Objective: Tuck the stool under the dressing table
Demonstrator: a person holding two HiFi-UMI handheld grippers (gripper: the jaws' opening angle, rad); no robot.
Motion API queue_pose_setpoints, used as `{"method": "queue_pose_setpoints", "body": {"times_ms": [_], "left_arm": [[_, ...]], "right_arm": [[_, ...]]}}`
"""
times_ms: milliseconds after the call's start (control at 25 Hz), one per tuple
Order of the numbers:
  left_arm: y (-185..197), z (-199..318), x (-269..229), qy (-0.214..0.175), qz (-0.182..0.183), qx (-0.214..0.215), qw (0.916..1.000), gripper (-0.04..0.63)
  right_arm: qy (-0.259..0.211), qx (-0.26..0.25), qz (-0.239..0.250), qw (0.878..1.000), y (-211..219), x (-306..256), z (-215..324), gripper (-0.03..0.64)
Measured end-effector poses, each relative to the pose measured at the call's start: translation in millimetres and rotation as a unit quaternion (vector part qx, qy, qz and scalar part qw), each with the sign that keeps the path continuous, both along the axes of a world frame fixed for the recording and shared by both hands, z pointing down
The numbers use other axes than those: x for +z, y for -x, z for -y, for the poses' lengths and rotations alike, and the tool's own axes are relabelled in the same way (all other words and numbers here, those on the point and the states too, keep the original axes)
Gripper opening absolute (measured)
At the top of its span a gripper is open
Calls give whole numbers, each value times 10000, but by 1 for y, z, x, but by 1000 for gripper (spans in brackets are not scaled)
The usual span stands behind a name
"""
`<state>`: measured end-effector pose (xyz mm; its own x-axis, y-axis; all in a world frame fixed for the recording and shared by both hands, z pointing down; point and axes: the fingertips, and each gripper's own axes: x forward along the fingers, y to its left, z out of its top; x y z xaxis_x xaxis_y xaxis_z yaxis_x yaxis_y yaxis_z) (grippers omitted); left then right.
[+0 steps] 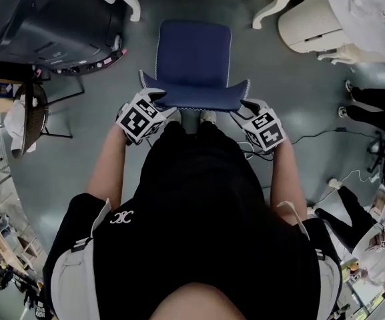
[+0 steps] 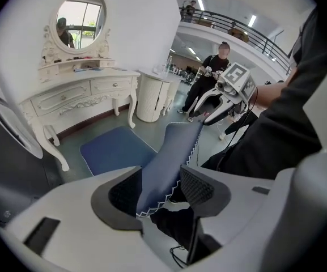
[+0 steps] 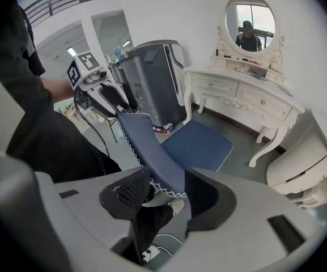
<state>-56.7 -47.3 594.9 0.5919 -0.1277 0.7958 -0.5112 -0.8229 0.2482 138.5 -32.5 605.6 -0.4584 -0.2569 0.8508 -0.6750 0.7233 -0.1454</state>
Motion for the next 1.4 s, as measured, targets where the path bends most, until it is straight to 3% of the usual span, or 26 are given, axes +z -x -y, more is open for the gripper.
{"method": "queue_pose_setpoints", "body": {"times_ms": [360,520,720,960,1400], "left_arm": [[10,-18,11,205,678,175,9973,233],[11,-14,33,121,938,84,9955,233],[11,-10,40,229,896,-31,9957,239],[7,-6,40,424,653,-97,9969,239],[-5,48,38,343,523,-413,9972,249]], "right_arm": [[535,-810,698,9928,20,0,-11,212],[440,-965,136,9943,23,18,-11,213],[381,-989,101,9943,28,25,-11,212],[676,-506,360,9958,26,26,-6,212],[342,561,486,9967,9,28,53,233]]}}
